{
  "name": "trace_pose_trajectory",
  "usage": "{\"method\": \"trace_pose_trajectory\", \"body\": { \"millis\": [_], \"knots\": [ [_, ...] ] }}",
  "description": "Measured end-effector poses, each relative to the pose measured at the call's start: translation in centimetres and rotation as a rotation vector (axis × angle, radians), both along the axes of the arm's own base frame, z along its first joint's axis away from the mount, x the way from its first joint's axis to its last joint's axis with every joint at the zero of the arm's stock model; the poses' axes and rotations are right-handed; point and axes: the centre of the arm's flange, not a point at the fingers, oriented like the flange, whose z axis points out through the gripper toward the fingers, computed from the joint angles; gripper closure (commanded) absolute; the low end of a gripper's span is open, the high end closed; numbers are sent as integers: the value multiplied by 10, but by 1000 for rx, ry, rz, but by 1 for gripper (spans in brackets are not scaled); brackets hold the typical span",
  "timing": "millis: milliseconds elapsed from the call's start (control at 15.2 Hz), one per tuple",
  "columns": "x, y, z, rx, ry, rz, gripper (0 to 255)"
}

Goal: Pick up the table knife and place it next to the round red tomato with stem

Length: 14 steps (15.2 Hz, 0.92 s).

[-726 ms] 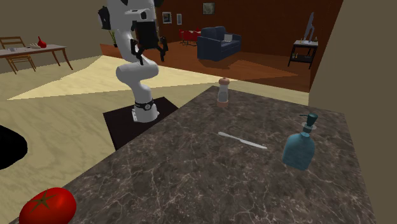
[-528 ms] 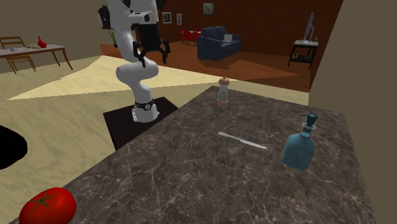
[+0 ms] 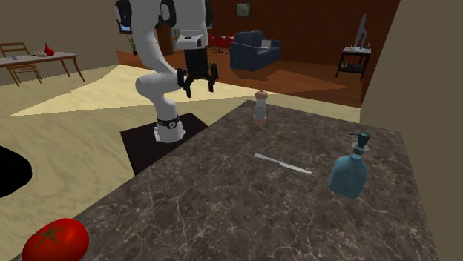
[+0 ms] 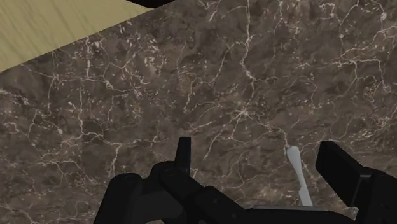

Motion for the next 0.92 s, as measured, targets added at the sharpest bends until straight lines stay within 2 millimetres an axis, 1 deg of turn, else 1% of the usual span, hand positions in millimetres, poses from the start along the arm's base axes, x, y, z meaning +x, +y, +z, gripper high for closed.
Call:
{"method": "trace_pose_trajectory", "body": {
  "millis": [132,198,330,462,528,594,792,924],
  "knots": [
    [19,11,-16,-3,1,26,0],
    [32,16,-21,-5,2,39,0],
    [46,30,-37,-8,3,65,0],
    [63,45,-47,-11,4,92,0],
    [72,51,-57,-12,5,105,0],
    [79,58,-64,-14,6,118,0],
    [108,77,-86,-19,6,158,0],
    [125,90,-104,-22,8,184,0]
  ]
}}
